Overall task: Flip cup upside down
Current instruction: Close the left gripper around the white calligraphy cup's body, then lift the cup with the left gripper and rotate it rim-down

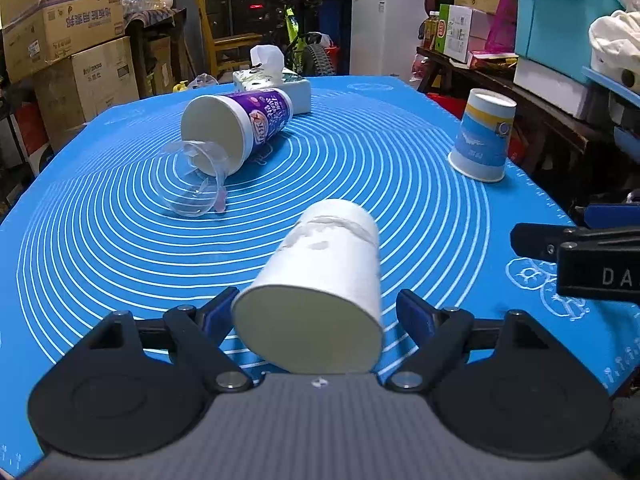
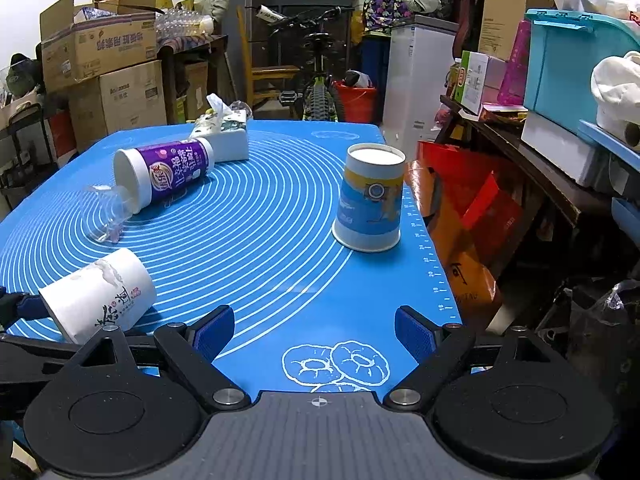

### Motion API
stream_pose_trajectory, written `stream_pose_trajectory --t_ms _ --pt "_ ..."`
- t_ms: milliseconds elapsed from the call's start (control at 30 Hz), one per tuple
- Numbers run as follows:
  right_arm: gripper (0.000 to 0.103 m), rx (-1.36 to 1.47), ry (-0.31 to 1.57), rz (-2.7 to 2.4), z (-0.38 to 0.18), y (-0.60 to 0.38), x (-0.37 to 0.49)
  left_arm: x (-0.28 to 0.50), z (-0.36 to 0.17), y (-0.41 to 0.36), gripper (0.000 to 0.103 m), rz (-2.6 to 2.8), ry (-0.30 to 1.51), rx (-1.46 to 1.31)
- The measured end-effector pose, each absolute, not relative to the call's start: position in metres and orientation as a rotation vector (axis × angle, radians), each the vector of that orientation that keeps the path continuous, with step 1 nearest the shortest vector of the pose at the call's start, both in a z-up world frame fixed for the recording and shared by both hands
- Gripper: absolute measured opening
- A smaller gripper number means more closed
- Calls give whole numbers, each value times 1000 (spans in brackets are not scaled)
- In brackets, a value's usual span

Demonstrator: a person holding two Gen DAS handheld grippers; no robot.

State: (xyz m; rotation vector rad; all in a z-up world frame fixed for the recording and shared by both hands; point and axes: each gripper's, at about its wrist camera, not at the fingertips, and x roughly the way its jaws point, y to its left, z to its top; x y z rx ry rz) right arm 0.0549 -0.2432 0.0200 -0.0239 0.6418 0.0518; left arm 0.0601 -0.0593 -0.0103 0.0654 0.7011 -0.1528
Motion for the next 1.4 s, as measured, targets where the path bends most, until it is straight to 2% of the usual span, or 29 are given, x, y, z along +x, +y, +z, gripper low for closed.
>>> stream_pose_trajectory --t_ms 67,333,600,1033,1233,1267,1300,1400 --pt "89 -18 633 55 26 -244 52 55 -4 -58 85 -170 697 53" --pt "89 14 655 122 47 -232 57 30 31 -39 98 -200 640 21" --pt "95 113 769 228 54 -194 90 34 35 5 98 -94 643 -2" --pt "93 274 1085 261 18 -147 157 55 4 51 98 -4 699 -22" --pt "81 396 1167 305 5 -145 166 54 -2 61 98 2 706 -26" --pt "71 418 1172 334 4 -145 167 54 -2 62 98 3 705 -29" --pt "68 431 1176 336 4 -144 166 54 -2 63 98 4 704 -32" --pt "66 421 1164 336 3 -143 164 53 -1 65 98 4 707 -46"
